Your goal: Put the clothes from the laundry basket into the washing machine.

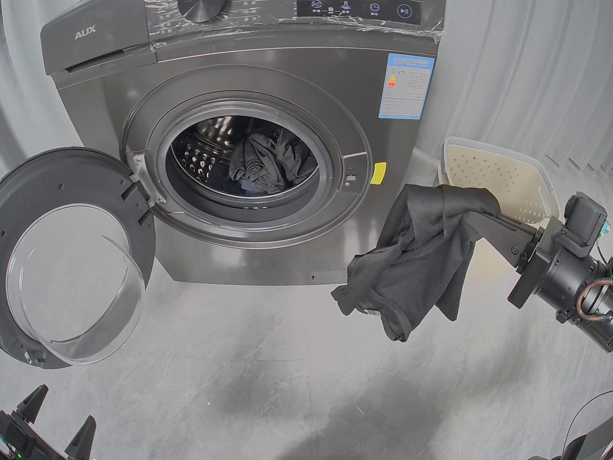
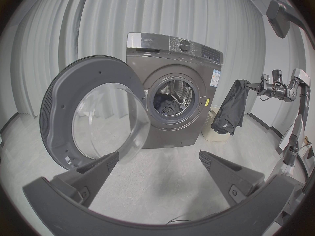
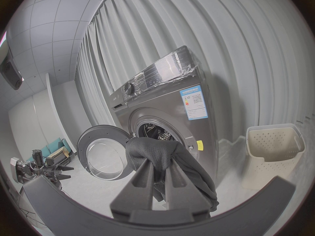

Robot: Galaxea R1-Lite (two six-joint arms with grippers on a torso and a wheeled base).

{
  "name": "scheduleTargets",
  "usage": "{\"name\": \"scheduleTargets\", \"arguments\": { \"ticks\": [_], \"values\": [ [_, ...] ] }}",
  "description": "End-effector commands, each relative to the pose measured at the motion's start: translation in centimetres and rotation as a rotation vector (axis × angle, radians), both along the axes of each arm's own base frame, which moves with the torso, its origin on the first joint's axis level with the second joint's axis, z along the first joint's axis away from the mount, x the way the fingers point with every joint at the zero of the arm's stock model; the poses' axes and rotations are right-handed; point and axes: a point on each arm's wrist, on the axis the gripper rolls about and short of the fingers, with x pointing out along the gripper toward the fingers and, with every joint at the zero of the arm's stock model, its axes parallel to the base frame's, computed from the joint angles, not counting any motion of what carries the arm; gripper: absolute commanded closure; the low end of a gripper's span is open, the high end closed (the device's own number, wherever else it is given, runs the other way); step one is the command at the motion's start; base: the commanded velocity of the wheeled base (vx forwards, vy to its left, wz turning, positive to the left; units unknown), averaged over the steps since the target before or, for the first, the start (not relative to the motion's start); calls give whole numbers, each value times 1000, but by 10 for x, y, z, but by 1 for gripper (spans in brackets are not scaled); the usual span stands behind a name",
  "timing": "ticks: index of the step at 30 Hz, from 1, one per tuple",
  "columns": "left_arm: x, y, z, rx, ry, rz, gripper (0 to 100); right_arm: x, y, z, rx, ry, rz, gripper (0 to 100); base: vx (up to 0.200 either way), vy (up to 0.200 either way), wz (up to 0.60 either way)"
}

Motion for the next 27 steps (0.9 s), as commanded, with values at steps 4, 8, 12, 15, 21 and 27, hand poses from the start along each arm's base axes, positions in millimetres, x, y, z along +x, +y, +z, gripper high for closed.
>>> {"name": "scheduleTargets", "arguments": {
  "ticks": [4, 8, 12, 15, 21, 27],
  "values": [
    [1, 0, -5, 2, 19, -1, 0, 0, 0, 0, 0, 1, 1, 100, 0, 200, 0],
    [1, 0, -5, 8, 18, -3, 0, 0, 1, 0, -1, 2, 2, 100, 0, 150, 0],
    [1, 0, -5, 26, 14, -6, 0, 1, 5, -3, -12, 16, 13, 100, 0, 0, 0],
    [1, 0, -5, 32, 13, -11, 0, 6, 14, -5, -17, 25, 27, 100, 0, 0, 0],
    [1, 0, -4, 41, -1, -10, 0, 15, 27, 0, -4, 23, 39, 100, 0, 0, 0],
    [-12, 0, 75, -81, -336, -116, 0, 16, 32, 7, 33, 19, 52, 100, 0, 0, 0]
  ]
}}
